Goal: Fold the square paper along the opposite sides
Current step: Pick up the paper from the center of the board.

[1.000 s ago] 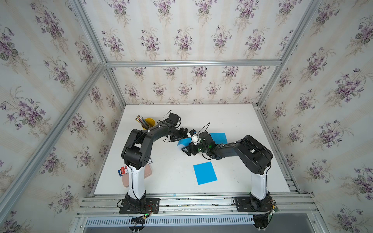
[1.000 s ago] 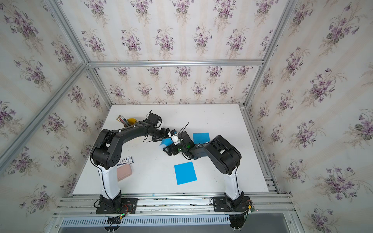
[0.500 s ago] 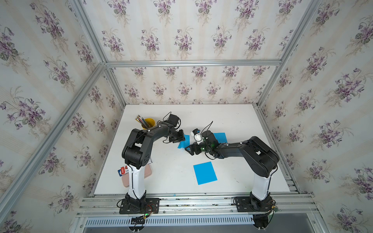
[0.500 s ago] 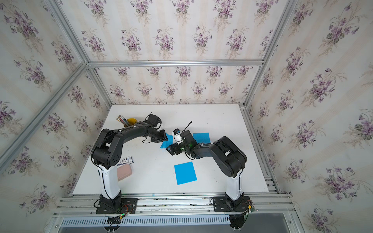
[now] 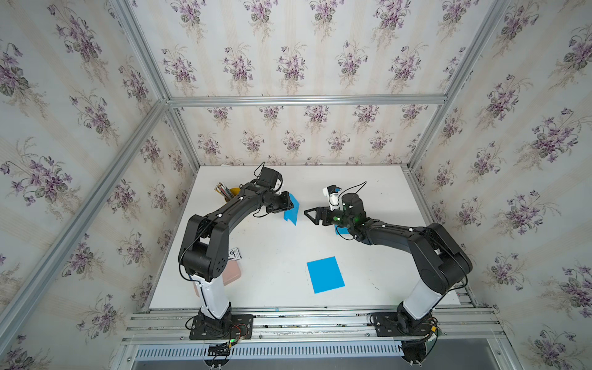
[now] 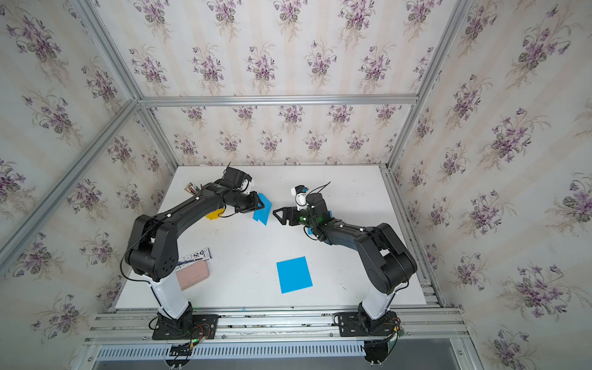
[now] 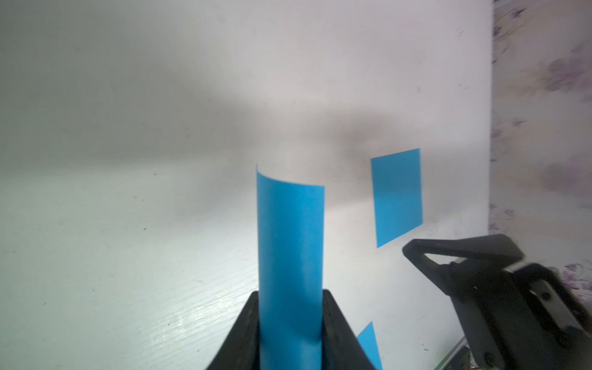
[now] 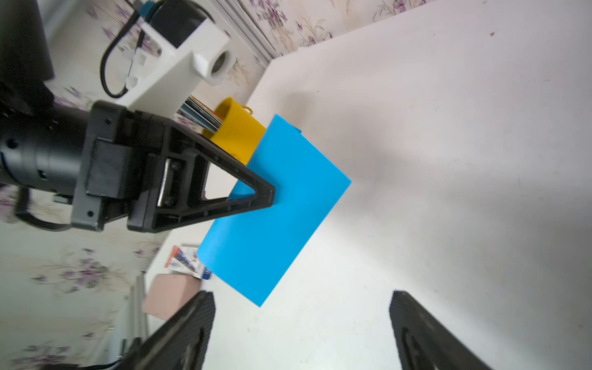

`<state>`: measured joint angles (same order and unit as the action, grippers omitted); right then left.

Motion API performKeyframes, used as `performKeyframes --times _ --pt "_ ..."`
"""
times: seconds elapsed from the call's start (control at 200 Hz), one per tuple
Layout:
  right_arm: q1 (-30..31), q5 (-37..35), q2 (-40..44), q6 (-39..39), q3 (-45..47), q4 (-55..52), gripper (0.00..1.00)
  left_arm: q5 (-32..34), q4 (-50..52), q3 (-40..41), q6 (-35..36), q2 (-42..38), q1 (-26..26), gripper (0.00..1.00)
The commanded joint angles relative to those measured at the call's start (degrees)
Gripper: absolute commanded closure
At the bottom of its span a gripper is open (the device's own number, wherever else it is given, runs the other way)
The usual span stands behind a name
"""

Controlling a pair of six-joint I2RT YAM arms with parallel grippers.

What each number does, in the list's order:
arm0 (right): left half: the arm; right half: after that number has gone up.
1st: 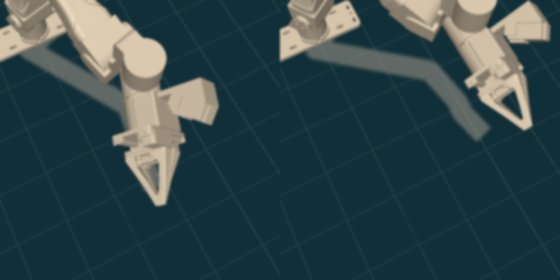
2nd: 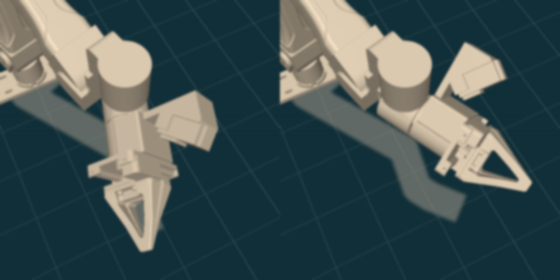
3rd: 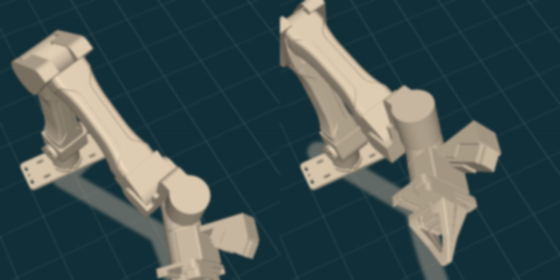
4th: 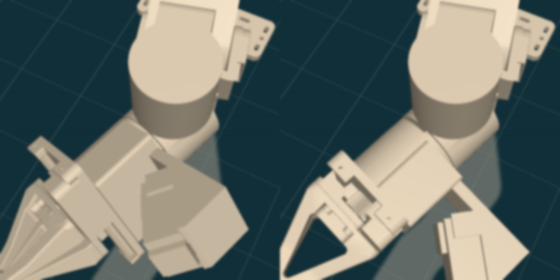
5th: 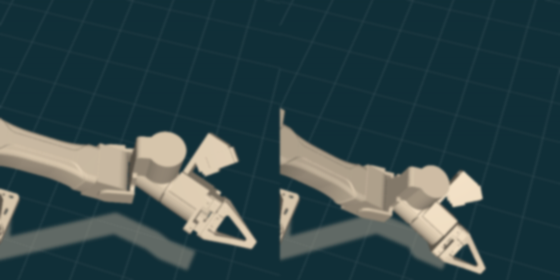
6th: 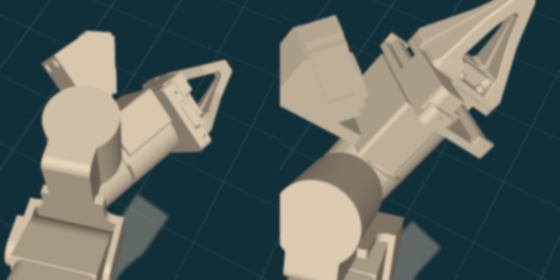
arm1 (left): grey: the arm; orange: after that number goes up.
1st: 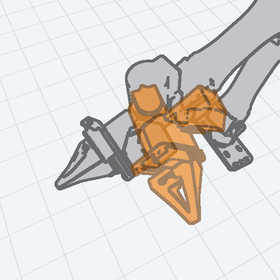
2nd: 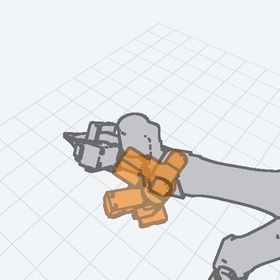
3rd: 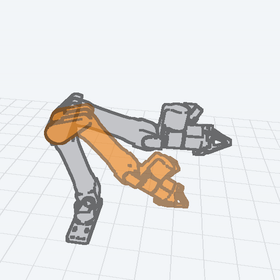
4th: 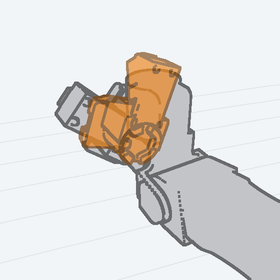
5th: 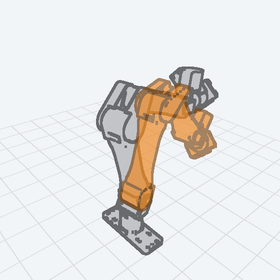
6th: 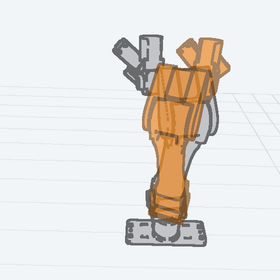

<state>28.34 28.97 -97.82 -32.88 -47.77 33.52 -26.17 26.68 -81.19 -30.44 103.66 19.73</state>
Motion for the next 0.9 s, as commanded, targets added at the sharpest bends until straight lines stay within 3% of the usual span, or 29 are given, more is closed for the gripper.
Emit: performKeyframes --times 0.0,0.265,0.465,0.599,0.799,0.894 --pt "-2.7 9.1 -0.4 -16.8 1.4 15.2 0.13 -4.4 -6.5 0.5 -3.1 -2.8 -0.1 0.67" --pt "-2.8 14.7 -9.5 -40.3 -1.6 38.9 0.22 -9.1 -17.9 3.0 -10.0 -6.4 -0.2 0.65" --pt "-1.8 15.1 -13.3 -44.0 -4.6 43.2 0.29 -9.7 -19.6 3.1 -11.4 -7.4 -0.2 0.65" --pt "-1.8 14.8 -14.1 -44.3 -5.8 43.5 0.43 -9.9 -20.0 3.6 -11.9 -7.4 -0.2 0.64" --pt "-2.5 15.3 -15.1 -44.6 -8.2 43.5 0.82 -11.1 -19.5 3.0 -12.2 -7.5 -0.2 0.62" --pt "-3.6 15.4 -13.8 -41.6 -9.1 40.0 1.00 -10.8 -18.4 2.0 -11.3 -7.9 -0.8 0.55"
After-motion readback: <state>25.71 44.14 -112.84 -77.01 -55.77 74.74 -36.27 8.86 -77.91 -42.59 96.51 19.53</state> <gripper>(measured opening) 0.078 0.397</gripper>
